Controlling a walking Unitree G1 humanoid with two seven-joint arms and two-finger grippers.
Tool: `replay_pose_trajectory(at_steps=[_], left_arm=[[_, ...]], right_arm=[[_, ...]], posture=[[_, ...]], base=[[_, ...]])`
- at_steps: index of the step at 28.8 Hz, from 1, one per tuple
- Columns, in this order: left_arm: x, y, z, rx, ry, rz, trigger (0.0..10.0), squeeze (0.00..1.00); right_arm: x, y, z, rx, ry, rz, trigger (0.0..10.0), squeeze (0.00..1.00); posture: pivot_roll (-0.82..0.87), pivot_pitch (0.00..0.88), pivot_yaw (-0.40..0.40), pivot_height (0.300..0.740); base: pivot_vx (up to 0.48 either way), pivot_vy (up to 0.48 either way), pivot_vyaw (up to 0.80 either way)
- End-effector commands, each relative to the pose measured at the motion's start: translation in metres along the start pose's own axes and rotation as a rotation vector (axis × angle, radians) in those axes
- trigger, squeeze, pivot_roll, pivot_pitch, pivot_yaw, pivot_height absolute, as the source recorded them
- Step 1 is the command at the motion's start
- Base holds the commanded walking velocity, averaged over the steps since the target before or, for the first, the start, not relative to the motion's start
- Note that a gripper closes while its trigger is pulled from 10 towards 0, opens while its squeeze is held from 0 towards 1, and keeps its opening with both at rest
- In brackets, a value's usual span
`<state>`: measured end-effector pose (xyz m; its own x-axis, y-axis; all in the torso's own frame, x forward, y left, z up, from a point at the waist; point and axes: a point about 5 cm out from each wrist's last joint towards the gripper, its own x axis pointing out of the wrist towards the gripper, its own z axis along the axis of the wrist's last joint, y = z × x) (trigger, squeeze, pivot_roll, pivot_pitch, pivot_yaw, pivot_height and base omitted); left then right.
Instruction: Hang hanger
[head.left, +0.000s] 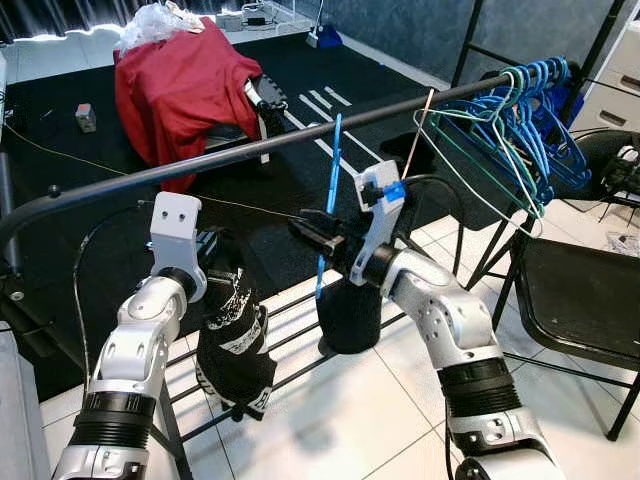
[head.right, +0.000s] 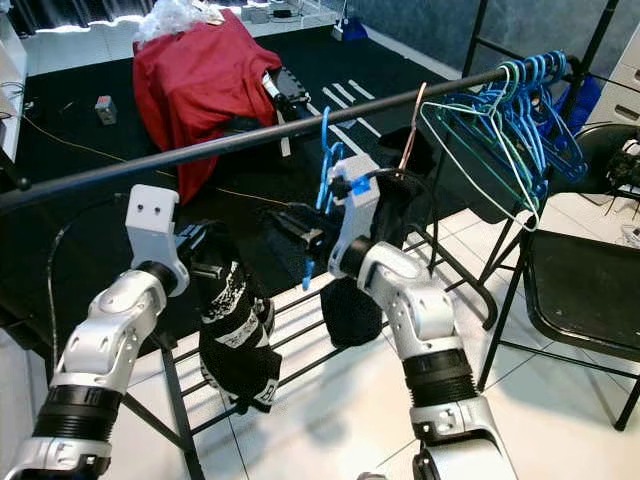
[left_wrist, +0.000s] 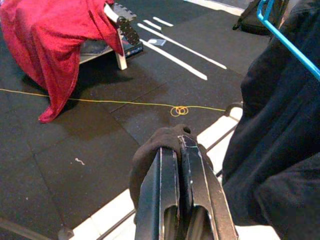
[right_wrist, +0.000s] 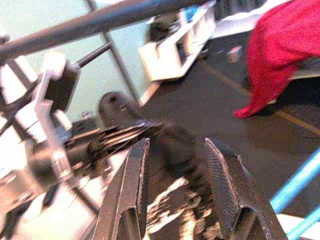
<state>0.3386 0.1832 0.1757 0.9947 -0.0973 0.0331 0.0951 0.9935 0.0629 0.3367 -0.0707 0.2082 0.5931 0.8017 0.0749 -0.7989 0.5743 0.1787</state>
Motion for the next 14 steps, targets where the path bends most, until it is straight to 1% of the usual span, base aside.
replay_pose_trajectory(at_steps=[1, 2, 3, 7, 8, 9, 10, 11, 12, 13, 14], left_arm=[[-0.001, 0.000, 0.000, 0.004, -0.004, -0.004, 10.0, 0.00], [-0.001, 0.000, 0.000, 0.004, -0.004, -0.004, 10.0, 0.00], [-0.001, 0.000, 0.000, 0.005, -0.003, -0.007, 10.0, 0.00], [-0.001, 0.000, 0.000, 0.005, -0.003, -0.007, 10.0, 0.00], [-0.001, -0.001, -0.001, 0.005, 0.000, -0.011, 10.0, 0.00], [-0.001, -0.001, -0.001, 0.005, 0.000, -0.011, 10.0, 0.00], [-0.002, -0.001, -0.001, 0.007, 0.002, -0.014, 10.0, 0.00], [-0.002, -0.001, -0.001, 0.008, 0.004, -0.016, 10.0, 0.00], [-0.002, -0.001, -0.001, 0.008, 0.004, -0.016, 10.0, 0.00], [-0.002, -0.001, -0.001, 0.009, 0.006, -0.018, 10.0, 0.00], [-0.002, -0.001, -0.001, 0.009, 0.006, -0.018, 10.0, 0.00]], right_arm=[[-0.001, 0.001, -0.005, 0.025, 0.017, 0.013, 10.0, 0.00], [-0.001, 0.001, -0.005, 0.025, 0.017, 0.013, 10.0, 0.00], [-0.001, -0.002, -0.013, 0.059, 0.061, 0.042, 10.0, 0.00], [-0.001, -0.002, -0.013, 0.059, 0.061, 0.042, 10.0, 0.00], [-0.003, -0.016, -0.021, 0.083, 0.113, 0.011, 10.0, 0.00], [-0.003, -0.016, -0.021, 0.083, 0.113, 0.011, 10.0, 0.00], [-0.008, -0.030, -0.024, 0.087, 0.134, -0.049, 10.0, 0.00], [-0.011, -0.039, -0.026, 0.086, 0.143, -0.092, 10.0, 0.00], [-0.011, -0.039, -0.026, 0.086, 0.143, -0.092, 10.0, 0.00], [-0.015, -0.046, -0.025, 0.088, 0.131, -0.147, 10.0, 0.00], [-0.015, -0.046, -0.025, 0.088, 0.131, -0.147, 10.0, 0.00]], posture=[[-0.07, 0.106, 0.002, 0.740], [-0.07, 0.106, 0.002, 0.740], [-0.06, 0.104, 0.000, 0.740], [-0.06, 0.104, 0.000, 0.740], [-0.06, 0.103, -0.003, 0.740], [-0.06, 0.103, -0.003, 0.740], [-0.06, 0.104, -0.003, 0.740], [-0.06, 0.104, -0.002, 0.740], [-0.06, 0.104, -0.002, 0.740], [-0.06, 0.104, 0.003, 0.740], [-0.06, 0.104, 0.003, 0.740]], base=[[0.000, 0.000, 0.00], [0.000, 0.000, 0.00], [0.000, 0.000, 0.00], [0.000, 0.000, 0.00], [0.000, 0.000, 0.00], [0.000, 0.000, 0.00], [0.000, 0.000, 0.00], [0.000, 0.000, 0.00], [0.000, 0.000, 0.00], [0.000, 0.000, 0.00], [0.000, 0.000, 0.00]])
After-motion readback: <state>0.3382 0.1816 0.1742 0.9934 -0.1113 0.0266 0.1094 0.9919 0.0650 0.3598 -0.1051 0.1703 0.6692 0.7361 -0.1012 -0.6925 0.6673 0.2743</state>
